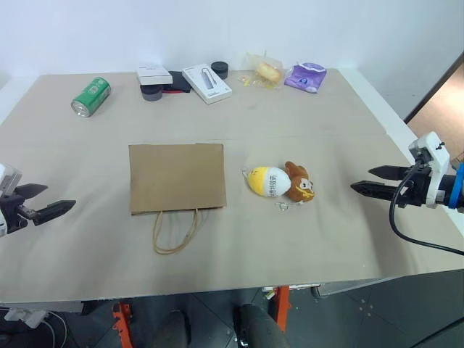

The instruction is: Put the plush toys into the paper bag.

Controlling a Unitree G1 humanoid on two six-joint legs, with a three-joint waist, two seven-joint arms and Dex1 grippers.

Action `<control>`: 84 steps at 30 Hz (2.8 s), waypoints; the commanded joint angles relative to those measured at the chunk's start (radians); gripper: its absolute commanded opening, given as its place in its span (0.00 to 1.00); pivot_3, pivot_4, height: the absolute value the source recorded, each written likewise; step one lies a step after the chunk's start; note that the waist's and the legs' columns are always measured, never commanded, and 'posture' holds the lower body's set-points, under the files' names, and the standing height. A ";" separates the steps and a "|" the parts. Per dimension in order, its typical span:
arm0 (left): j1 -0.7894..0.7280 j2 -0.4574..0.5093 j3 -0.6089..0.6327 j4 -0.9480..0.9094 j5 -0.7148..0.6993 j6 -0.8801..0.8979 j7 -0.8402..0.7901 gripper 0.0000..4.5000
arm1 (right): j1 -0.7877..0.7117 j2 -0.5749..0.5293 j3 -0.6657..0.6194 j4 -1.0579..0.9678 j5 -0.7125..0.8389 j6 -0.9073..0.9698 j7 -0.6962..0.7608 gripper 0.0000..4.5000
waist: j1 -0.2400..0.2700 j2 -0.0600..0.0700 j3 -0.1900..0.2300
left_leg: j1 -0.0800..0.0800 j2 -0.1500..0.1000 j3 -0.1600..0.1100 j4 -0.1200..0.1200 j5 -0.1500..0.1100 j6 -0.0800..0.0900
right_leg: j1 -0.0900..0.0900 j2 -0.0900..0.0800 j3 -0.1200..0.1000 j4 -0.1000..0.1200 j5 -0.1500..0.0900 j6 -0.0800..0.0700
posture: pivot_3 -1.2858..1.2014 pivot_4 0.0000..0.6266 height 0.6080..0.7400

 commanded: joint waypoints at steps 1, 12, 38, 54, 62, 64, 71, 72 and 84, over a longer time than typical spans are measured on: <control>-0.002 0.005 0.049 -0.018 -0.008 0.004 0.009 0.99 | -0.024 -0.004 -0.022 0.002 0.001 -0.010 0.003 1.00 | 0.000 0.000 0.000 | 0.000 0.000 0.000 0.000 0.000 0.000 | 0.000 0.000 0.000 0.000 0.000 0.000 | 0.52 0.24 1.00; -0.033 -0.019 0.040 -0.052 -0.022 0.028 0.057 0.99 | -0.029 0.002 -0.042 0.014 0.009 -0.009 0.001 1.00 | 0.000 0.000 0.000 | 0.001 -0.001 0.000 0.003 0.000 0.000 | 0.000 0.000 0.001 0.005 0.000 0.000 | 0.52 0.24 1.00; -0.168 -0.123 -0.216 -0.231 0.122 -0.557 -0.106 0.99 | -0.051 0.184 -0.061 -0.613 0.414 0.168 -0.005 1.00 | 0.002 0.001 -0.001 | 0.001 0.001 -0.001 0.016 0.001 -0.001 | 0.003 0.003 0.001 0.014 0.002 0.005 | 0.52 0.24 1.00; -0.307 -0.228 -0.370 0.283 0.462 -1.813 -0.003 0.99 | 0.036 0.208 -0.017 -0.754 0.352 0.083 -0.084 1.00 | 0.004 0.001 -0.001 | 0.001 -0.001 0.000 0.019 0.003 0.001 | 0.004 0.001 0.002 0.014 0.008 0.004 | 0.52 0.24 1.00; -0.328 -0.191 -0.434 0.382 0.580 -1.928 0.121 0.99 | 0.053 0.193 -0.034 -0.765 0.365 0.084 -0.101 1.00 | 0.003 0.001 -0.001 | 0.001 0.000 0.000 0.019 0.003 0.002 | 0.004 0.001 0.002 0.014 0.009 0.005 | 0.52 0.24 1.00; -0.334 -0.177 -0.437 0.404 0.605 -1.937 0.153 0.99 | 0.058 0.190 -0.032 -0.767 0.367 0.082 -0.104 1.00 | 0.002 0.001 -0.001 | 0.001 0.001 0.000 0.019 0.004 0.003 | 0.004 0.001 0.002 0.014 0.009 0.006 | 0.52 0.24 1.00; -0.338 -0.146 -0.474 0.420 0.671 -1.953 0.231 0.99 | 0.047 0.195 -0.030 -0.762 0.378 0.082 -0.111 1.00 | 0.003 0.001 -0.001 | 0.002 0.001 0.001 0.019 0.006 0.004 | 0.004 0.001 0.002 0.014 0.010 0.008 | 0.52 0.24 1.00; -0.338 -0.143 -0.477 0.422 0.678 -1.952 0.242 0.99 | 0.047 0.194 -0.029 -0.762 0.378 0.082 -0.111 1.00 | 0.002 0.001 -0.001 | 0.002 0.001 0.001 0.019 0.006 0.004 | 0.004 0.001 0.002 0.014 0.010 0.008 | 0.52 0.24 1.00; -0.350 -0.164 -0.574 0.392 0.784 -1.913 0.338 0.99 | -0.001 0.214 -0.044 -0.771 0.460 0.117 -0.155 1.00 | 0.002 0.001 -0.001 | 0.002 0.001 0.001 0.019 0.008 0.005 | 0.004 0.001 0.002 0.014 0.012 0.008 | 0.52 0.24 1.00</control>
